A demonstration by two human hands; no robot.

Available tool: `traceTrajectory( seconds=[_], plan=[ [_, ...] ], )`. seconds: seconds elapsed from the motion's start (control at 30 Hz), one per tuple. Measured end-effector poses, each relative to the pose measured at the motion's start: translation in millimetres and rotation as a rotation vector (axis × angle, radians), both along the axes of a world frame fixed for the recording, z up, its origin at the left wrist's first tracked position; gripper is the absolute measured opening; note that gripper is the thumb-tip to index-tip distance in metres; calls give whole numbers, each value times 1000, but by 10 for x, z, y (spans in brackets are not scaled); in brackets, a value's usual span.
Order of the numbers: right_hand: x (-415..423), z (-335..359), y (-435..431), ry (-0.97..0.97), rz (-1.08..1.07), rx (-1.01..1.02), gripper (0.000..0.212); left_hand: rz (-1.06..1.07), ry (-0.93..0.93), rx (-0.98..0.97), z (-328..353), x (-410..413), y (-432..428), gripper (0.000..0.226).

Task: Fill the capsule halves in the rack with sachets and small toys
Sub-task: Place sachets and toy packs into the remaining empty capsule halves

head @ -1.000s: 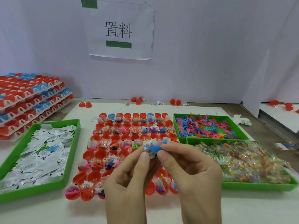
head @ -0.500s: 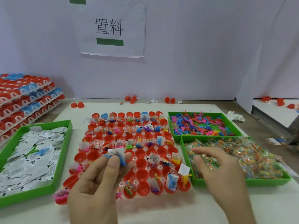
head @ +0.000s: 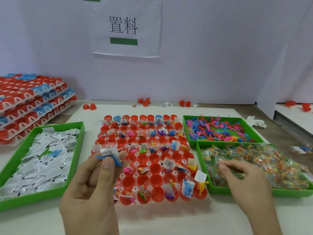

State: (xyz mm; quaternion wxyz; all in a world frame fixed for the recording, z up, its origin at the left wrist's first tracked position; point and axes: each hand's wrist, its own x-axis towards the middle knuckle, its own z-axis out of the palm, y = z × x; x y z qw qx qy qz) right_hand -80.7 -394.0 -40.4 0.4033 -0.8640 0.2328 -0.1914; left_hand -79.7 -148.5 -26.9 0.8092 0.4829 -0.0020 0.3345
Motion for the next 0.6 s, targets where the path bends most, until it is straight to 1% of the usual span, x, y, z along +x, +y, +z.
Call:
traceTrajectory(
  seconds=[0.07, 0.17, 0.23, 0.33, 0.4, 0.47, 0.5, 0.53, 0.57, 0.6],
  plan=[
    [14, -44, -34, -30, -11, -13, 21, -24, 27, -1, 74, -38, -54, 56],
    [12, -83, -93, -130, -17, -3, 31, -25, 81, -37, 108, -58, -85, 71],
    [9, -93, -128, -169, -6, -5, 33, -20, 91, -42, 100, -33, -82, 74],
    [-3, -66, -121, -240, 27, 43, 31, -68, 96, -24, 75, -30, -91, 65],
    [-32, 17, -35, -330, 99, 112, 27, -126, 109, 13, 43, -7, -122, 61],
    [-93, 164, 167, -447, 243, 266, 25, -199, 166, 127, 23, 76, -137, 66],
    [-132, 239, 289, -501, 320, 345, 22, -251, 236, 220, 6, 125, -139, 75],
    [-163, 302, 409, -537, 387, 404, 16, -299, 292, 298, 4, 149, -145, 74],
    [-189, 349, 519, -554, 438, 443, 14, -307, 253, 349, -27, 147, -162, 61],
    [-207, 372, 613, -561, 479, 469, 13, -298, 177, 351, -31, 95, -178, 48]
  ],
)
